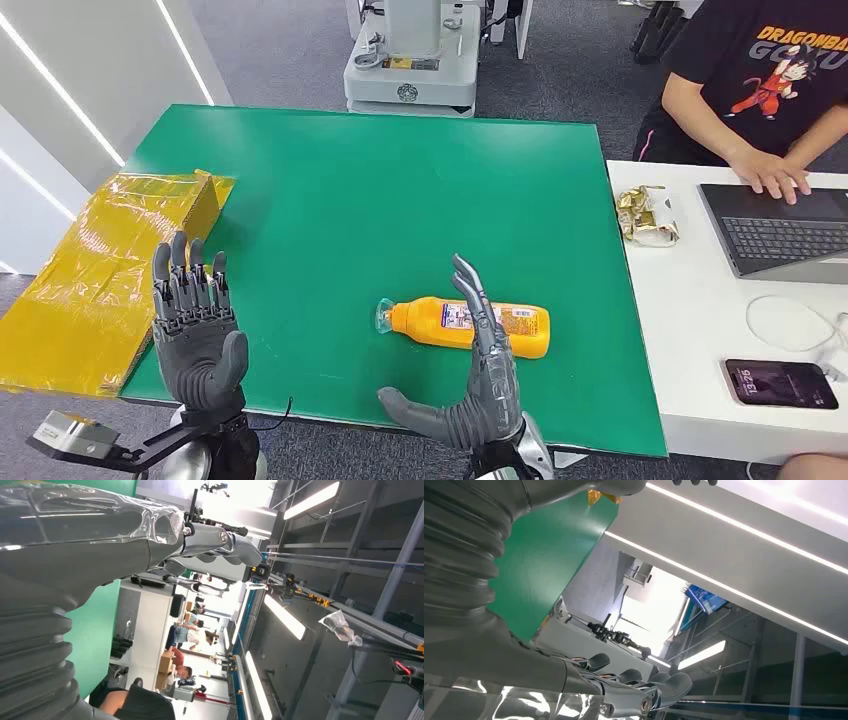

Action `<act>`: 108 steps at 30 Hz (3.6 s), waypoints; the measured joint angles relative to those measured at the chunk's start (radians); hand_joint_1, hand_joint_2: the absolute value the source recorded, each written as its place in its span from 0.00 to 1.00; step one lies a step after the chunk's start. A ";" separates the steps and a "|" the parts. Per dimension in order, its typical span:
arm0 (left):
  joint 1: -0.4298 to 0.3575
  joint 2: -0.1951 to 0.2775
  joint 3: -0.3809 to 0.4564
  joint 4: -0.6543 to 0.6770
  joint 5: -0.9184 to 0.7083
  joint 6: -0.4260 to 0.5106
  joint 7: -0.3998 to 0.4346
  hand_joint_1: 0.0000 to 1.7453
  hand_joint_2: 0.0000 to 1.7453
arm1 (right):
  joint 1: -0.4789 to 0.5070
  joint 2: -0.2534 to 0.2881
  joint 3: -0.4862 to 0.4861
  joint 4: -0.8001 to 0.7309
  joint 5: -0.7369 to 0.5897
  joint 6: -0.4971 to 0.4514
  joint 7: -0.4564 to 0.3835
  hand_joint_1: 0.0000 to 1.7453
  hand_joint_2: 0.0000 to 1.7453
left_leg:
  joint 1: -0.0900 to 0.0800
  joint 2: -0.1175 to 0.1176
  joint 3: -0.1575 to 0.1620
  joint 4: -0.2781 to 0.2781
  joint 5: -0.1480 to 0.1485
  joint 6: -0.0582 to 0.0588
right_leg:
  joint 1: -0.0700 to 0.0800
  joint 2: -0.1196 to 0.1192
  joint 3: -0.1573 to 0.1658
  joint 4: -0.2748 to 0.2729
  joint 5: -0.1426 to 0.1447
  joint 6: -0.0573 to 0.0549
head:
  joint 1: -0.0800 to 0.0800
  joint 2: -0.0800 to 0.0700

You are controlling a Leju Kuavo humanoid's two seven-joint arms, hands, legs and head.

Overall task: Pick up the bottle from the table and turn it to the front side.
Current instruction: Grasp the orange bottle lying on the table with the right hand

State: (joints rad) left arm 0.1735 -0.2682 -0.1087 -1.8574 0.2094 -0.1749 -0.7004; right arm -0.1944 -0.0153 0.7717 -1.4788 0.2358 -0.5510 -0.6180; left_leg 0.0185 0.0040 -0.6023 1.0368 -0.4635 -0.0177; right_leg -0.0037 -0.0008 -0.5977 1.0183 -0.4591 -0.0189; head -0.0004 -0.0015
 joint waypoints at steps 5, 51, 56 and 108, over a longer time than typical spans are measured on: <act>0.002 0.000 0.000 0.000 0.000 -0.002 0.000 0.00 1.00 | 0.000 -0.004 -0.002 -0.002 0.062 0.009 0.068 0.00 1.00 | 0.000 0.000 0.000 0.000 0.000 0.000 | 0.000 0.000 0.000 0.000 0.000 0.000 | 0.000 0.000; -0.008 0.017 -0.051 0.058 0.009 -0.035 0.022 0.00 1.00 | -0.380 -0.143 -0.082 0.511 0.612 0.828 0.653 0.00 1.00 | 0.000 0.000 0.000 0.001 0.000 0.001 | 0.000 0.000 0.000 0.000 0.000 0.000 | 0.000 0.000; -0.014 0.016 -0.051 0.061 0.009 -0.037 0.031 0.00 1.00 | -0.368 -0.162 -0.082 0.511 0.622 0.847 0.666 0.00 1.00 | 0.000 0.000 0.000 0.001 0.000 0.001 | 0.000 0.000 0.000 0.000 0.001 0.000 | 0.000 0.000; -0.046 0.013 -0.099 0.120 0.042 -0.028 0.111 0.00 1.00 | 0.001 -0.046 -0.370 0.112 0.587 0.162 0.448 1.00 1.00 | 0.000 -0.001 -0.001 0.001 0.000 0.001 | 0.000 -0.001 0.000 0.000 0.000 0.000 | 0.000 0.000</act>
State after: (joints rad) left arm 0.1277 -0.2548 -0.2080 -1.7378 0.2517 -0.2027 -0.5894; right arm -0.1936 -0.0616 0.4019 -1.3664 0.8227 -0.3886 -0.1703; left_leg 0.0183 0.0033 -0.6028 1.0376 -0.4635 -0.0165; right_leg -0.0038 -0.0015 -0.5979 1.0181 -0.4588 -0.0186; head -0.0001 -0.0015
